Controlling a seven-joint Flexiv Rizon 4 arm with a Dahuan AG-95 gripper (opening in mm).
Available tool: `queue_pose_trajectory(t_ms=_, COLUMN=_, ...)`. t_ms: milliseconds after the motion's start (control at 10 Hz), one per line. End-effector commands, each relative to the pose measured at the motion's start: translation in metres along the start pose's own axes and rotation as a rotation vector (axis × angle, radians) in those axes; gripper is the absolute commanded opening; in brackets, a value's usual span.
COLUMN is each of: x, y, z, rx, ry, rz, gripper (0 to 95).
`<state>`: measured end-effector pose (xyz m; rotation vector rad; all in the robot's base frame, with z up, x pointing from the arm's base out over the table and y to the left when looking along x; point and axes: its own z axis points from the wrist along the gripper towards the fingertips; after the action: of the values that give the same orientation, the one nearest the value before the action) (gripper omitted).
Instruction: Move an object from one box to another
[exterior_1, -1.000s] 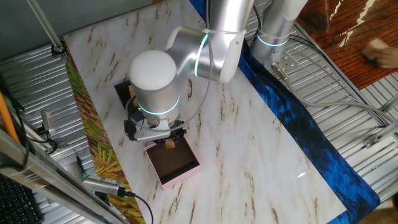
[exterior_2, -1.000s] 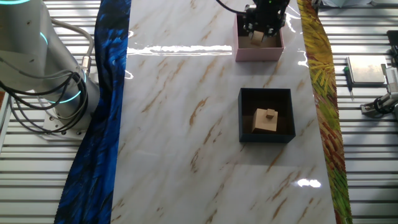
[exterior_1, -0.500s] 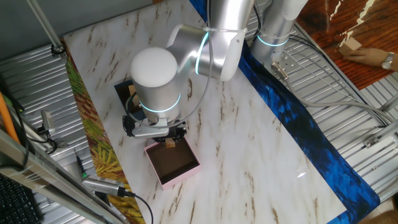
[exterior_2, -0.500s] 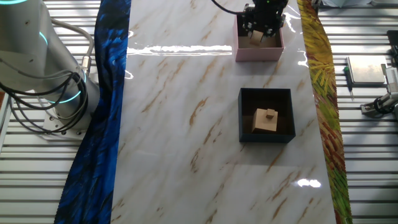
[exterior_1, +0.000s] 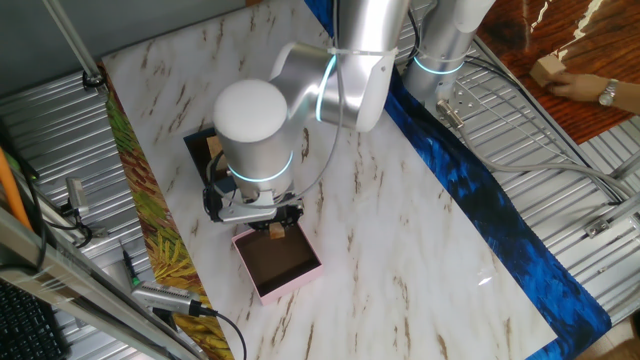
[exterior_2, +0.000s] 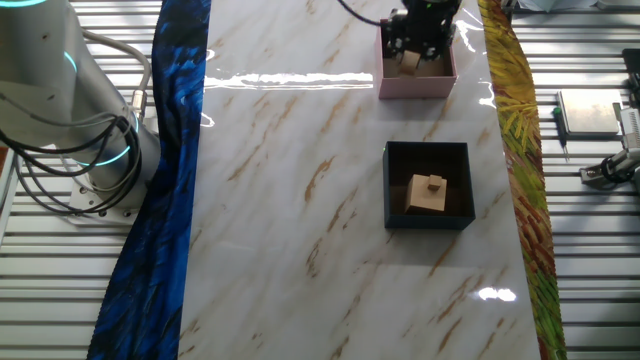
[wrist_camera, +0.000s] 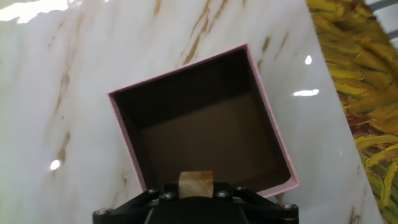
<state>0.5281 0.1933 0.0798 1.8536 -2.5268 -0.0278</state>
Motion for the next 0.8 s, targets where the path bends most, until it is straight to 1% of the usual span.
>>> queue_pose_trajectory(t_ms=100, x=-0.001, y=0.002, z=0.001, rx=-0.002, ry=-0.003, rz=-0.012, gripper=0.0)
queue_pose_trajectory(t_ms=400, x=0.0, y=0.002, z=0.007, rx=0.005, ry=0.009, rz=-0.045, gripper=0.0)
queue_pose_trajectory(t_ms=700, x=0.001, y=0.001, z=0.016, rx=0.01, ry=0.005, rz=-0.046, gripper=0.0)
queue_pose_trajectory(t_ms=800, x=0.001, y=0.001, z=0.016, rx=0.008, ry=0.006, rz=-0.044, gripper=0.0)
